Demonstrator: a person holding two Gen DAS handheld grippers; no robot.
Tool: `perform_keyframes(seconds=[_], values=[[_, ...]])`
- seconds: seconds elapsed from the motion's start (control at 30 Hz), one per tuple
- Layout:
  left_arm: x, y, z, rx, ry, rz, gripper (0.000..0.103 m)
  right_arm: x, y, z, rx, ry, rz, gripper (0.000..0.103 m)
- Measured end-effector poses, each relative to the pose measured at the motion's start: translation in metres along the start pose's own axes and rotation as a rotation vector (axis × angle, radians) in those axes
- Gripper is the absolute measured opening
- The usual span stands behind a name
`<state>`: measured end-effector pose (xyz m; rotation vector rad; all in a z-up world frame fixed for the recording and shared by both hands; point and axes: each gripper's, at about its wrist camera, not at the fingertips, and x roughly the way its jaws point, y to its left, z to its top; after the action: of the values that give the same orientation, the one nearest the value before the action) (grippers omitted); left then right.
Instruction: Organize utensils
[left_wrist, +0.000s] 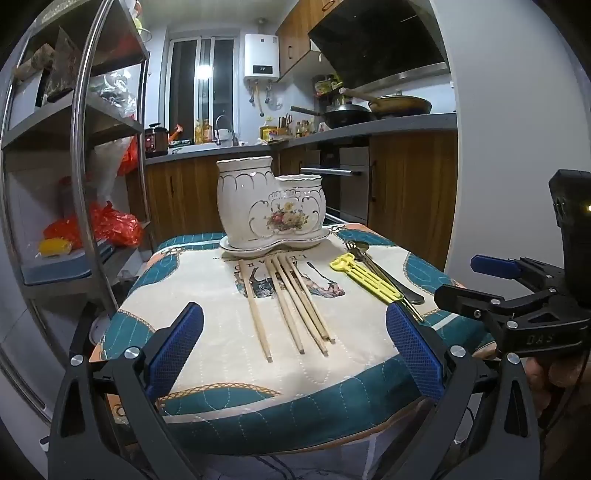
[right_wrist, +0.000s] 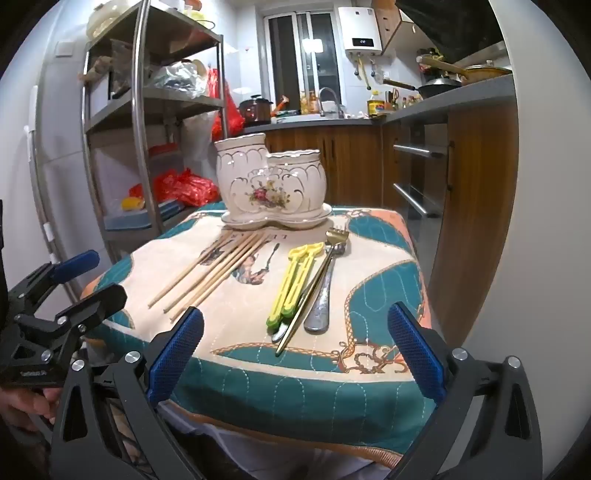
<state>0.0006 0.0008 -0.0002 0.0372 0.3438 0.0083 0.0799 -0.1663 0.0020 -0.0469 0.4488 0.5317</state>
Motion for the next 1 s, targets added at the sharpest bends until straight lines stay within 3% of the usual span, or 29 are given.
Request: perform_keyframes(seconds=[0.13, 1.0], values=[[0.002, -0.004, 0.001, 0.036, -0.003, 0.000, 0.098, 0.000, 0.000, 0.000, 0.005, 0.001, 0.009, 0.099], [0.000, 0.006, -0.003, -0.035, 0.010, -0.011, 0.098, 0.000, 0.000, 0.002, 0.009, 0.008, 0.018, 0.099]])
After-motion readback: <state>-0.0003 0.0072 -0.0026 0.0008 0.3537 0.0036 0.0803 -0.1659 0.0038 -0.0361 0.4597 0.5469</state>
